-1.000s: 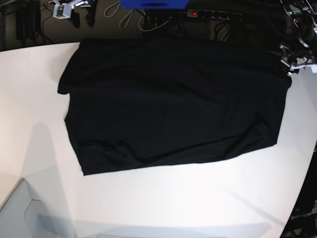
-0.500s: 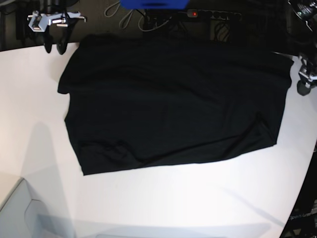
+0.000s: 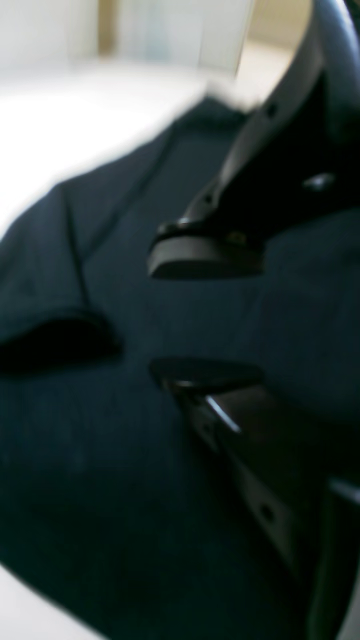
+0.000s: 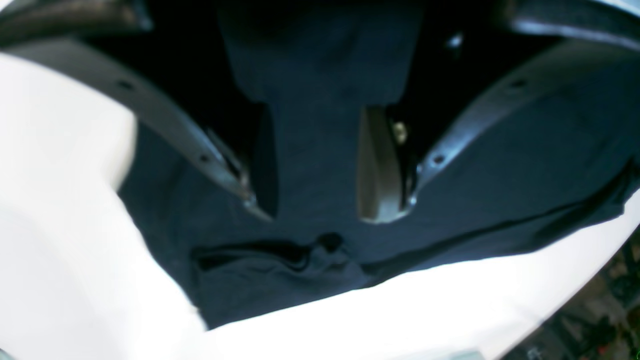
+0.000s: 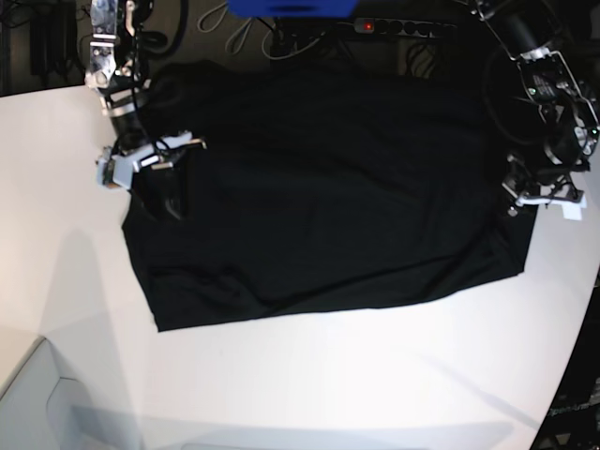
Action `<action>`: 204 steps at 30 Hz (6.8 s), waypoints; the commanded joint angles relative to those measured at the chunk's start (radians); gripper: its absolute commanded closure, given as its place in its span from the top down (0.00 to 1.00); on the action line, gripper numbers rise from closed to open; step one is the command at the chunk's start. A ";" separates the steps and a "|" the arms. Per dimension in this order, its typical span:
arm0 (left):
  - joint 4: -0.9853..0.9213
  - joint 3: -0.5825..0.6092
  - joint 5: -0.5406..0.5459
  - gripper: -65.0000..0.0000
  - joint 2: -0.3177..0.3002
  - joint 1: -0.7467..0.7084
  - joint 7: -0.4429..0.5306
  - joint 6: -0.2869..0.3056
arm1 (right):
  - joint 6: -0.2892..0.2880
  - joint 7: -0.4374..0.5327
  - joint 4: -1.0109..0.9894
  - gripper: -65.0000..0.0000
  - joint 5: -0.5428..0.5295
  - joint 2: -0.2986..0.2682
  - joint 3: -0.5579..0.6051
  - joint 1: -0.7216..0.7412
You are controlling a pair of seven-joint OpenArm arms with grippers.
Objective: Layout the t-shirt on the table in an organized manner, then fold the t-shirt properly
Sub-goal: 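Release the shirt and move both grippers to its corners, then grasp the shirt edge with both grippers near its corners, then drag the held edge with the right gripper away from the left gripper, then release and regrasp the shirt edge with the right gripper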
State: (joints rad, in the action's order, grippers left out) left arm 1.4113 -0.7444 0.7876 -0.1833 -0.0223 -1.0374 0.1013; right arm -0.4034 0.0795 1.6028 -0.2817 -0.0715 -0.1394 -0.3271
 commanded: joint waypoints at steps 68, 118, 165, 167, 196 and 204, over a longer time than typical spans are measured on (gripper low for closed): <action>-0.162 0.271 -0.362 0.33 0.000 0.146 0.357 0.002 | -0.009 -0.043 -0.181 0.33 -0.009 -0.029 -0.010 -0.037; -0.783 -0.019 -0.204 0.65 -0.003 0.746 0.693 0.002 | -0.009 -0.047 -0.175 0.33 -0.008 -0.090 -0.010 -0.040; -0.470 0.243 -0.274 0.00 -0.031 0.147 0.472 0.004 | 0.215 0.359 -1.387 0.33 -0.006 -0.104 0.624 1.038; -0.471 0.243 -0.279 0.00 -0.032 0.143 0.489 0.004 | 0.340 0.421 -1.459 0.33 -0.006 -0.109 0.625 1.087; -0.459 0.237 -0.268 0.00 -0.054 0.137 0.486 0.004 | 0.393 0.471 -0.678 0.33 -0.008 -0.319 0.617 0.552; -0.458 0.236 -0.268 0.00 -0.055 0.138 0.487 0.004 | 0.383 0.408 -0.617 0.33 -0.008 -0.316 0.624 0.411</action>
State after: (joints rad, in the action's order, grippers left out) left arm 0.9665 -0.5087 0.5903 -0.2325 0.1356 -0.4694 0.1822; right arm -0.0193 0.4805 0.9768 -0.2913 -0.3805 0.4866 0.0769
